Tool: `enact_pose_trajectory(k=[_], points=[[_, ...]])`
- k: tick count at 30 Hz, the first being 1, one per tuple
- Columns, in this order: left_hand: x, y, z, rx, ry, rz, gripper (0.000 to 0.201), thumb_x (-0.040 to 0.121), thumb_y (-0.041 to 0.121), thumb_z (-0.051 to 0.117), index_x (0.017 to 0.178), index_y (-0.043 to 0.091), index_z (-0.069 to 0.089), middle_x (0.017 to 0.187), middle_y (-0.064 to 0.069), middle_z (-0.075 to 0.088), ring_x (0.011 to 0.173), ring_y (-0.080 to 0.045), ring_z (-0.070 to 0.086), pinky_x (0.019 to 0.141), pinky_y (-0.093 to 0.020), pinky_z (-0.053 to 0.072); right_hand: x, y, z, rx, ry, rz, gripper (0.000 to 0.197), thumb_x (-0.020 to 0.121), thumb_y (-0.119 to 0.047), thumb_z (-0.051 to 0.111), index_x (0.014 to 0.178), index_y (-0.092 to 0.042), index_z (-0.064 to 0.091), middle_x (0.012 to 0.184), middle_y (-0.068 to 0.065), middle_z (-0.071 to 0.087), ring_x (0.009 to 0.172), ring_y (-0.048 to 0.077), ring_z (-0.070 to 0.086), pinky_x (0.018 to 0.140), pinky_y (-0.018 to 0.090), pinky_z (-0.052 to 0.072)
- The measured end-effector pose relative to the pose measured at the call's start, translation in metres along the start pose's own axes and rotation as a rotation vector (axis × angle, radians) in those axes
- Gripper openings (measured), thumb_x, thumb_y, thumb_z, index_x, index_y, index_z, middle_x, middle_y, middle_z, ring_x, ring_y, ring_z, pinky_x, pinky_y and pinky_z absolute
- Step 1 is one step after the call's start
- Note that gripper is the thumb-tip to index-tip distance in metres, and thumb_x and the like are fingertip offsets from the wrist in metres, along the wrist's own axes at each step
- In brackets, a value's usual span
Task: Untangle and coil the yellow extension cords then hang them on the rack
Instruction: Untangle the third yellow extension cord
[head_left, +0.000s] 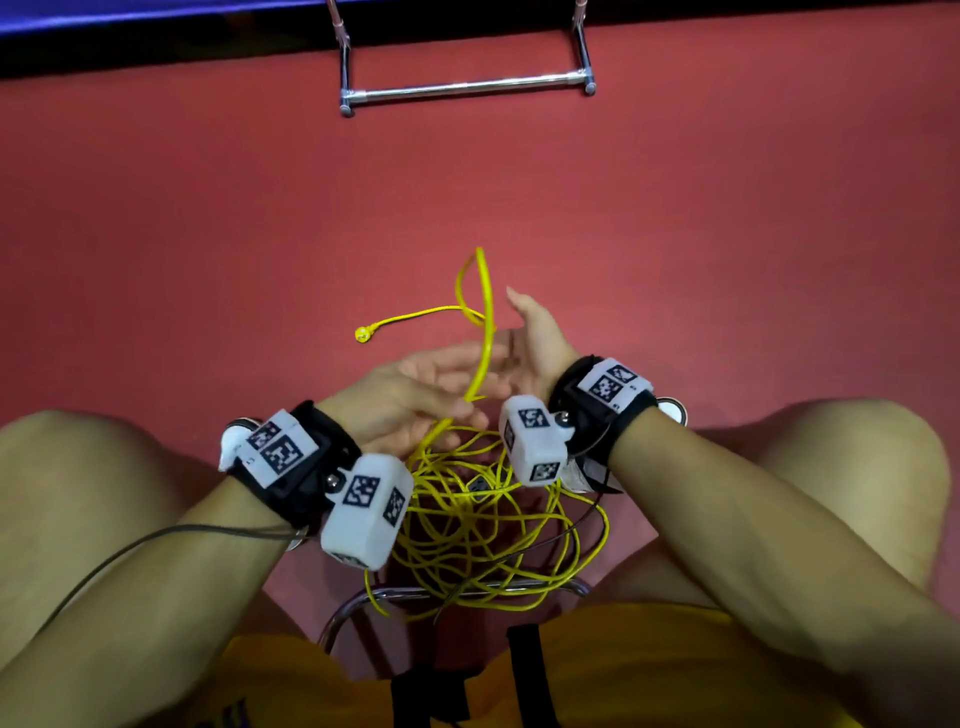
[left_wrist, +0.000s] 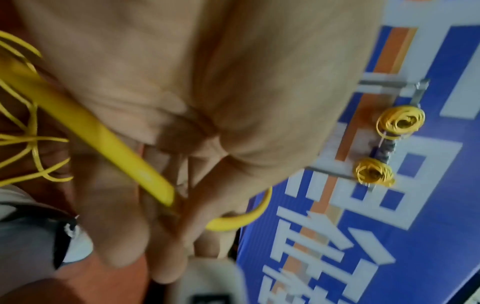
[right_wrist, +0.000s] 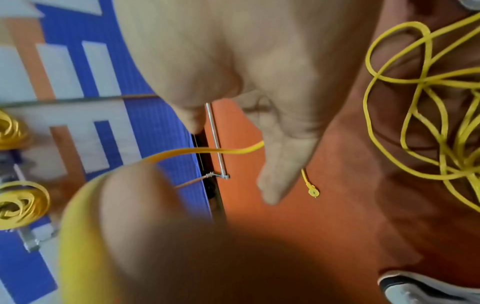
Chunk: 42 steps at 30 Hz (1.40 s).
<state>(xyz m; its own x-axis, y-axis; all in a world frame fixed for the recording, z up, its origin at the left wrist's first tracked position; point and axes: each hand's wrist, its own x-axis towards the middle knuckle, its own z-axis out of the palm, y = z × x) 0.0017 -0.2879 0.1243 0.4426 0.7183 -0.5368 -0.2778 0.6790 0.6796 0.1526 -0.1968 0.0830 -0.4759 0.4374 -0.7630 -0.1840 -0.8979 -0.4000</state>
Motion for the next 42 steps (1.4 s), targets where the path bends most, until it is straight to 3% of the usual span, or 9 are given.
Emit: enact_pose_trajectory(k=[6,11,16,21,28,32,35,38,42], points=[[0.008,-0.020,-0.001,0.164,0.030,-0.148,0.053,0.074,-0.018,0.063,0.121,0.005,0.067,0.105,-0.013,0.070,0.072,-0.016,0.069,0.054,-0.023,0.054,0.003,-0.025,0.000,0.363,-0.037,-0.115,0.039,0.102,-0.009,0.042,0.140,0.003,0.042,0.099,0.022,0.065,0.065,0.028,0.072,0.051,0.032,0.058],[0.016,-0.021,-0.007,0.219,0.259,-0.218,0.044,0.074,-0.023,0.055,0.101,0.007,0.072,0.083,-0.010,0.069,0.056,-0.014,0.064,0.047,-0.020,0.047,-0.004,-0.040,-0.009,0.506,0.101,-0.290,0.031,0.086,0.006,0.020,0.099,0.005,0.048,0.093,0.020,0.061,0.052,0.025,0.067,0.046,0.024,0.054],[0.023,-0.024,-0.013,0.216,0.500,-0.185,0.020,0.080,0.021,0.058,0.096,0.020,0.070,0.096,-0.002,0.072,0.083,-0.016,0.066,0.077,-0.032,0.044,-0.003,-0.037,-0.008,0.154,0.155,-0.307,0.011,0.100,-0.020,0.040,0.095,-0.012,0.045,0.079,0.013,0.069,0.033,0.009,0.034,0.032,0.014,0.019],[0.027,-0.008,-0.022,-0.217,0.583,-0.014,0.045,0.096,0.055,0.041,0.109,0.016,0.058,0.092,-0.008,0.072,0.082,-0.024,0.070,0.085,-0.037,0.049,-0.023,-0.018,0.016,-0.295,-0.219,-0.272,0.020,0.101,-0.021,0.044,0.105,-0.013,0.062,0.063,0.004,0.064,0.030,0.007,0.027,0.041,0.015,0.010],[0.022,0.018,-0.040,-0.621,0.599,0.238,0.042,0.103,0.046,0.037,0.095,0.008,0.052,0.070,-0.007,0.068,0.050,-0.013,0.061,0.056,-0.026,0.058,-0.033,0.023,0.026,-0.918,-0.408,-0.032,0.015,0.098,-0.013,0.054,0.107,-0.008,0.065,0.071,0.007,0.073,0.040,0.012,0.053,0.037,0.019,0.038],[0.023,0.020,-0.031,-0.426,0.620,0.211,0.026,0.107,0.027,0.035,0.094,0.015,0.054,0.049,0.008,0.035,0.033,-0.003,0.025,0.034,-0.012,0.024,-0.024,0.025,0.020,-1.081,-0.146,-0.020,0.027,0.088,-0.009,0.052,0.108,-0.012,0.070,0.083,0.002,0.072,0.072,0.017,0.062,0.061,0.027,0.043],[0.023,0.014,-0.013,-0.167,0.512,0.132,0.024,0.103,0.021,0.039,0.092,0.015,0.059,0.054,0.005,0.038,0.035,-0.005,0.027,0.036,-0.015,0.023,-0.013,0.017,0.010,-0.642,0.014,-0.021,0.029,0.096,-0.024,0.041,0.117,-0.013,0.056,0.098,0.008,0.069,0.092,0.025,0.063,0.081,0.039,0.046],[0.022,-0.001,0.001,-0.005,0.402,0.033,0.026,0.099,0.016,0.041,0.088,0.007,0.063,0.055,0.002,0.039,0.033,-0.009,0.029,0.035,-0.019,0.024,-0.004,0.003,0.005,-0.133,0.066,-0.042,0.045,0.098,-0.046,0.035,0.115,-0.006,0.049,0.089,0.011,0.063,0.079,0.025,0.060,0.070,0.036,0.047],[0.022,-0.021,0.011,0.089,0.354,-0.095,0.023,0.097,0.010,0.046,0.077,0.009,0.055,0.049,0.001,0.036,0.029,-0.009,0.025,0.035,-0.015,0.018,0.006,-0.002,-0.001,-0.031,0.095,-0.023,0.028,0.101,-0.026,0.041,0.094,-0.002,0.055,0.082,0.007,0.063,0.076,0.020,0.060,0.076,0.036,0.054]])
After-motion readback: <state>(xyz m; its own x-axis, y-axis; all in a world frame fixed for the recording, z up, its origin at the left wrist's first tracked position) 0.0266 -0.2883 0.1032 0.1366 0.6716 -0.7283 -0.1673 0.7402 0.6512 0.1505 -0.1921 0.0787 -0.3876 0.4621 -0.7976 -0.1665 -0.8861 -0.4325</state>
